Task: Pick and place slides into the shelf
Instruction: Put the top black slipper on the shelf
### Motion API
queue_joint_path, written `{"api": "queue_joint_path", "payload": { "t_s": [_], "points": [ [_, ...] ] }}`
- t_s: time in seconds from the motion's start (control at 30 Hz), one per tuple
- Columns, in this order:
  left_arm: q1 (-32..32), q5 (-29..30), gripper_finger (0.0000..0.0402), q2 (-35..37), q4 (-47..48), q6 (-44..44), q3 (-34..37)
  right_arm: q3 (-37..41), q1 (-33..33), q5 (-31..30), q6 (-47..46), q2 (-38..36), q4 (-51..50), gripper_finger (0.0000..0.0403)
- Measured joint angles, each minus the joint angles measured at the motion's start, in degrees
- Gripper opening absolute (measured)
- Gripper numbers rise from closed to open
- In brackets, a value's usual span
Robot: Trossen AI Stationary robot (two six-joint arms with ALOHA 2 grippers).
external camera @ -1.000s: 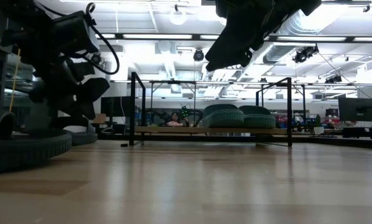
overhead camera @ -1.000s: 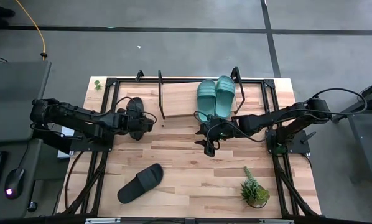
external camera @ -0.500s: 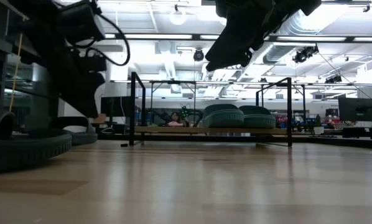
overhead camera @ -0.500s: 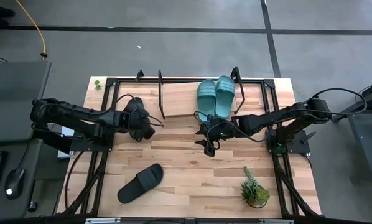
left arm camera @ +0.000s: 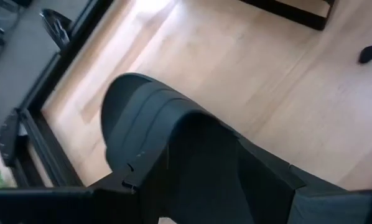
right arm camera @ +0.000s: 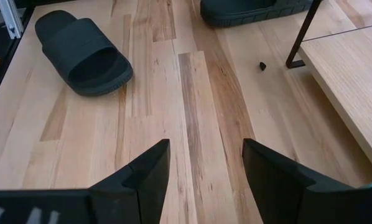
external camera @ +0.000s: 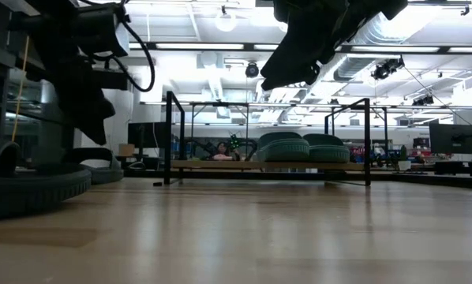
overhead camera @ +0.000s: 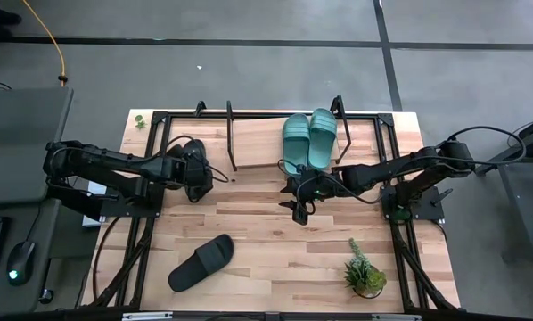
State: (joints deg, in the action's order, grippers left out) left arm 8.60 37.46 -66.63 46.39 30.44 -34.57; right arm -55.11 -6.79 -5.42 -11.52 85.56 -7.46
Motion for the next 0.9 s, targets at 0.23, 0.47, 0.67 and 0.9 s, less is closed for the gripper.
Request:
{"api": "queue_joint_path", "payload": {
  "t_s": [0.23,0.47,0.67,0.9],
  "points": [
    [0.01,1.21,0.0175,0.00,-0.23,-1.71,-0.01,0.00,0.00,0.00,0.01,0.00,0.00,0.0193],
    [0.00,1.50,0.0175,0.00,-0.26,-1.71,0.00,0.00,0.00,0.01,0.01,0.00,0.00,0.0193],
    [0.02,2.48,0.0175,-1.52,-0.28,-2.43,0.00,0.00,0.00,0.01,0.01,0.00,0.00,0.0193],
    [0.02,6.06,0.0175,-8.60,-3.16,-5.82,0.00,0.00,0.00,-0.01,0.01,0.00,0.00,0.0193]
  ]
}}
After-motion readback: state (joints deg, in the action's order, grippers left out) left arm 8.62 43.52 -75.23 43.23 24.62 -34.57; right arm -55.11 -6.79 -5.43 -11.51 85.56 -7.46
